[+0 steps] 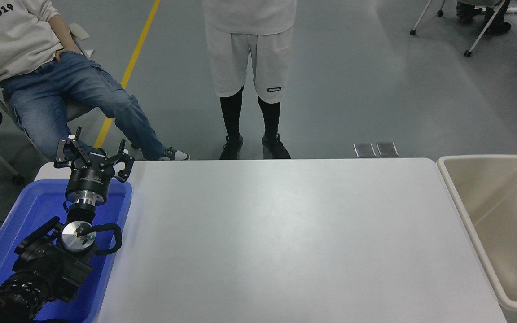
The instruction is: Pick up paper ball place in dustbin
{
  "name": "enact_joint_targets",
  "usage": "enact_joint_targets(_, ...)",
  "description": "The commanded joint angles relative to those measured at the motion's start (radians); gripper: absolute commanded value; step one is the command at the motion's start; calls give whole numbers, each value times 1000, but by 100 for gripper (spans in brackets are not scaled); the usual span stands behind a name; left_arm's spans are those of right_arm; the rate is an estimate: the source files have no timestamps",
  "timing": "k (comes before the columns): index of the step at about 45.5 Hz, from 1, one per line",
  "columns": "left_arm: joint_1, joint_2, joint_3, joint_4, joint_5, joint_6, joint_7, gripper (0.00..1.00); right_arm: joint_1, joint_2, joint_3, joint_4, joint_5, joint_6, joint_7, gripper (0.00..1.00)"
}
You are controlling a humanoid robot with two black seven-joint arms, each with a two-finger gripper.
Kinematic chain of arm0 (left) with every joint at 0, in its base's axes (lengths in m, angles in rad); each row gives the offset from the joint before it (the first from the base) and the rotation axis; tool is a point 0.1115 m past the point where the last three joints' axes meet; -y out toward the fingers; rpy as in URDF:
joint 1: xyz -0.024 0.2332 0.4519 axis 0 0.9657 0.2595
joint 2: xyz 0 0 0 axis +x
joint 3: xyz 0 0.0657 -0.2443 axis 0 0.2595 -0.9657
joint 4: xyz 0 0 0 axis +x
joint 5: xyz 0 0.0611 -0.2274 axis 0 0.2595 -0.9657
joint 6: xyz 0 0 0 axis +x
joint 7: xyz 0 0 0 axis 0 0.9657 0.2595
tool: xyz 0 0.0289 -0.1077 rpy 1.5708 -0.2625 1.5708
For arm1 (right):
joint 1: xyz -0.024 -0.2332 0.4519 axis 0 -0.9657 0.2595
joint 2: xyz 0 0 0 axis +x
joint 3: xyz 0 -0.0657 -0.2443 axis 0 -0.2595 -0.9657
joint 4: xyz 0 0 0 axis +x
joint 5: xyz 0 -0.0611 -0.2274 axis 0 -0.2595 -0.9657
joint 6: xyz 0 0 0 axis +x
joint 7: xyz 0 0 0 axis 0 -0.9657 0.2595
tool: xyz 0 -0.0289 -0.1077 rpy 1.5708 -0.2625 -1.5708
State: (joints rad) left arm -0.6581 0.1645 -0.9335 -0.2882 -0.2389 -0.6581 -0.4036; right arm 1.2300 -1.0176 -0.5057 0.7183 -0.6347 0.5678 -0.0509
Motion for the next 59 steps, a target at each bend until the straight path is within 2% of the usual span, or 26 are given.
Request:
enact_joint_targets(1, 0, 0, -1, 0, 0, 2, -1, 99, -239, 51, 159, -80, 107, -249, 3, 0)
enact_joint_targets(15, 0, 0, 1, 0, 0, 2, -1, 99, -432, 220, 337, -292, 266, -331, 5, 0)
enact_joint_targets(31, 0, 0, -1, 0, 0, 0, 0, 99, -527, 404, 397, -480, 380, -517, 8, 0)
enact_joint_targets(47, 0, 0, 1, 1, 0, 2, -1, 99, -550, 498, 397, -543, 475, -612, 8, 0)
enact_joint_targets(59, 0, 0, -1, 0, 0, 2, -1, 99, -552, 556, 395, -605, 478, -614, 8, 0)
